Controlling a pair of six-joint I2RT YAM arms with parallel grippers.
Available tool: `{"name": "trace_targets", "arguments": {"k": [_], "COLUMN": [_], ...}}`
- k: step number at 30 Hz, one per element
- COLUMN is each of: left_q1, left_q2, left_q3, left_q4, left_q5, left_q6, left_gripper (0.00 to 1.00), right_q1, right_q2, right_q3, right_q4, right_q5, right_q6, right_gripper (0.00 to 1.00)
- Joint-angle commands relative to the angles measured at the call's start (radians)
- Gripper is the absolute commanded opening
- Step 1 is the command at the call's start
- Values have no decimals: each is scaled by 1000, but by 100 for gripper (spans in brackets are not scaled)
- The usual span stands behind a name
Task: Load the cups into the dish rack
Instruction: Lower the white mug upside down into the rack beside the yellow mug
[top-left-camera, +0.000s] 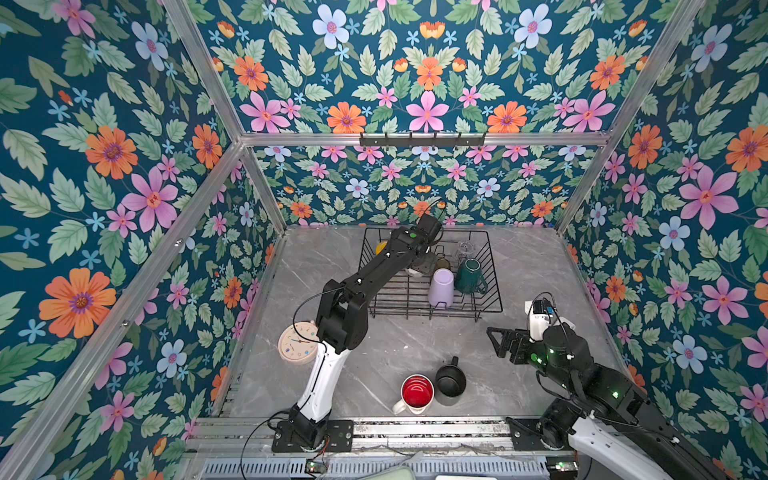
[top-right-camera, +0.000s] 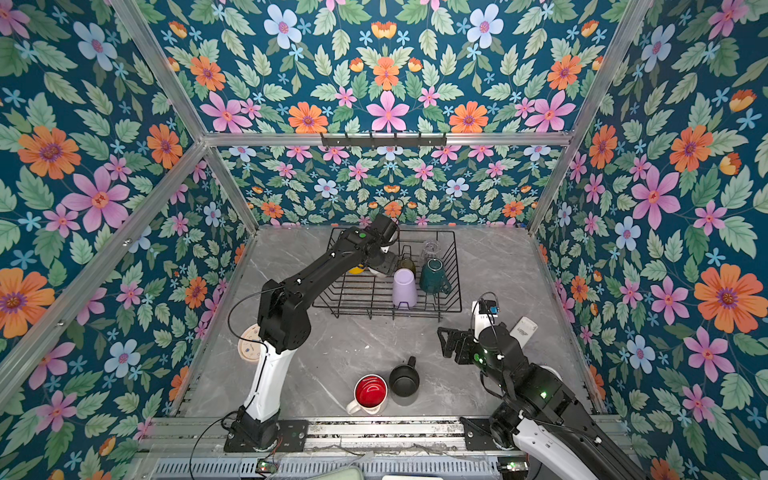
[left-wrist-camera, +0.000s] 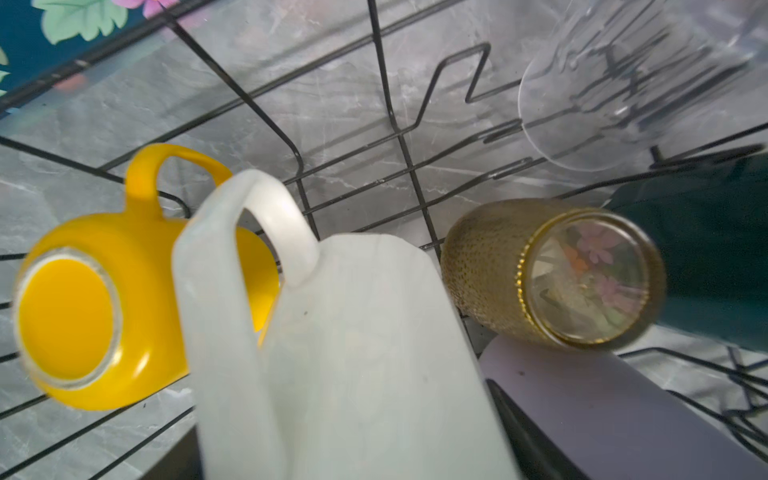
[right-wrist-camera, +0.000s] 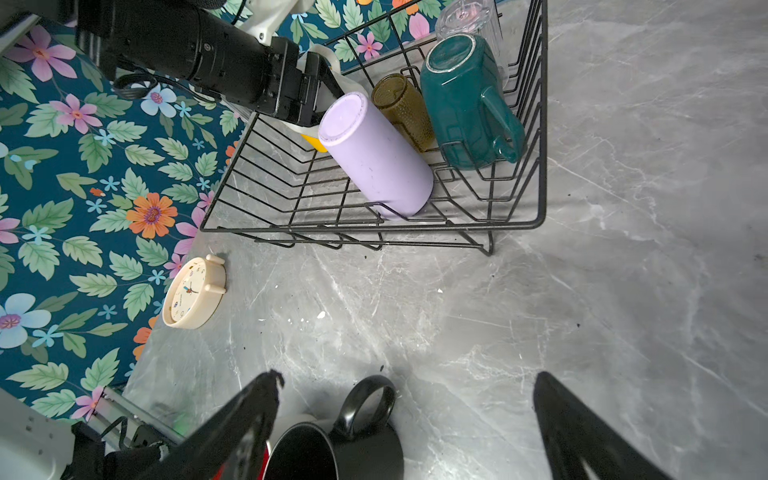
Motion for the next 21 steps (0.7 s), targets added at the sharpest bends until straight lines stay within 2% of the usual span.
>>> {"name": "trace_targets", "arguments": {"k": [1, 15, 21], "left_q1": [1, 14, 24], "left_q2": [14, 68, 85], "left_q3": [18, 21, 21], "left_q4": [18, 51, 50], "left_q5": [-7, -5, 11], "left_q6": [6, -7, -22], "left_gripper": [0, 0, 11], "right_q1": [1, 1, 1], "right_q2": [-3, -5, -4], "right_q3": [-1, -11, -11], "right_q4": [-7, -2, -2], "right_q5": [-7, -27, -31], "right_q6": [8, 21, 23], "right_gripper": [95, 95, 95]}}
